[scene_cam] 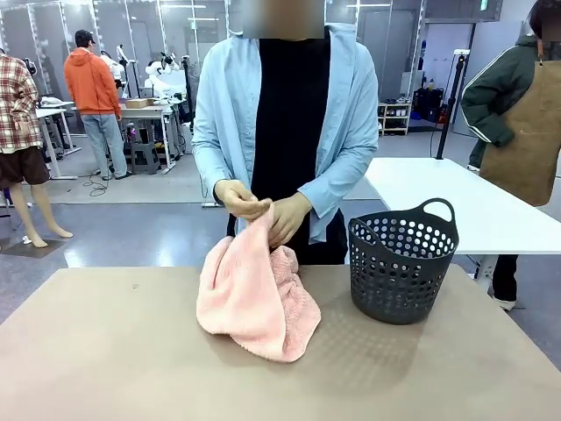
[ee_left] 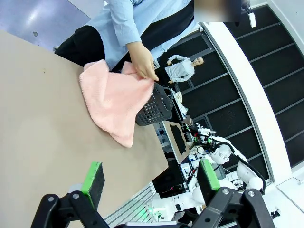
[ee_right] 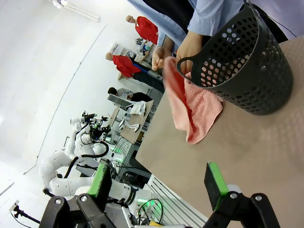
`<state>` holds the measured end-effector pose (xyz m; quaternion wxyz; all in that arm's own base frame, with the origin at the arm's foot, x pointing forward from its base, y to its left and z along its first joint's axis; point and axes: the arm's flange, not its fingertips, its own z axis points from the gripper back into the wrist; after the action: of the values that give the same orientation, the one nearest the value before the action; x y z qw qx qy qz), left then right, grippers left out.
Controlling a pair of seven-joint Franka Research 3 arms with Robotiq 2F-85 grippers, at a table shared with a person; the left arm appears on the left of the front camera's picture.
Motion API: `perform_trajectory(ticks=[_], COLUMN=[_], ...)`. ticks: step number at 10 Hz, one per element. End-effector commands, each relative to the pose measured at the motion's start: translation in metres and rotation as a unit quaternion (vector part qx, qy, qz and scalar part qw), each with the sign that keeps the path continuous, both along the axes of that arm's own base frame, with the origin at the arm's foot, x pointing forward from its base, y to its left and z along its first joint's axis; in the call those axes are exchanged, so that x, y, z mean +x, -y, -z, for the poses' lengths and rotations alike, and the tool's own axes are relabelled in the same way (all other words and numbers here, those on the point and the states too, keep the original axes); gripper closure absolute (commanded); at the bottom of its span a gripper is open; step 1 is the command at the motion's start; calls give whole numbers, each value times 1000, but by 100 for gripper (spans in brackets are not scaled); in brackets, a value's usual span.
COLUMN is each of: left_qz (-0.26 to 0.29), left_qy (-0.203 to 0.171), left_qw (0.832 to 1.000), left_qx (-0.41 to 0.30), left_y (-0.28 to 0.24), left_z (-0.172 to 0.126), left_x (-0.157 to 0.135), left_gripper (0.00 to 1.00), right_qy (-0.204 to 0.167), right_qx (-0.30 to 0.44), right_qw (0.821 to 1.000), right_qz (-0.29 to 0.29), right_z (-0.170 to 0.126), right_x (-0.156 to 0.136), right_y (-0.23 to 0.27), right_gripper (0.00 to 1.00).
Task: Fold the towel.
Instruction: Grab the top end of the 100 cm Hotel Towel extended by the human.
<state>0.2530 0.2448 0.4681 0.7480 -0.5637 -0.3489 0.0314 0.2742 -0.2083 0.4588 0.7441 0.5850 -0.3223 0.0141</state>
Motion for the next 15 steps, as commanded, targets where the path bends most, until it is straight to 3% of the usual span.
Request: perform_trajectory(ticks=[1, 15], left_qz=[1, 1], left_qy=[16, 16], left_qw=[1000, 1000], left_qx=[-6, -6], left_y=[-1, -1], left_z=[1, 1], left_x=[1, 1], left_gripper=[0, 0], right_qy=[5, 5], right_qx=[5, 5], right_qw=[1000, 1000], right_qz=[1, 1], right_z=[-2, -2], right_x=[1, 1], right_y=[1, 1], right_gripper=[0, 0])
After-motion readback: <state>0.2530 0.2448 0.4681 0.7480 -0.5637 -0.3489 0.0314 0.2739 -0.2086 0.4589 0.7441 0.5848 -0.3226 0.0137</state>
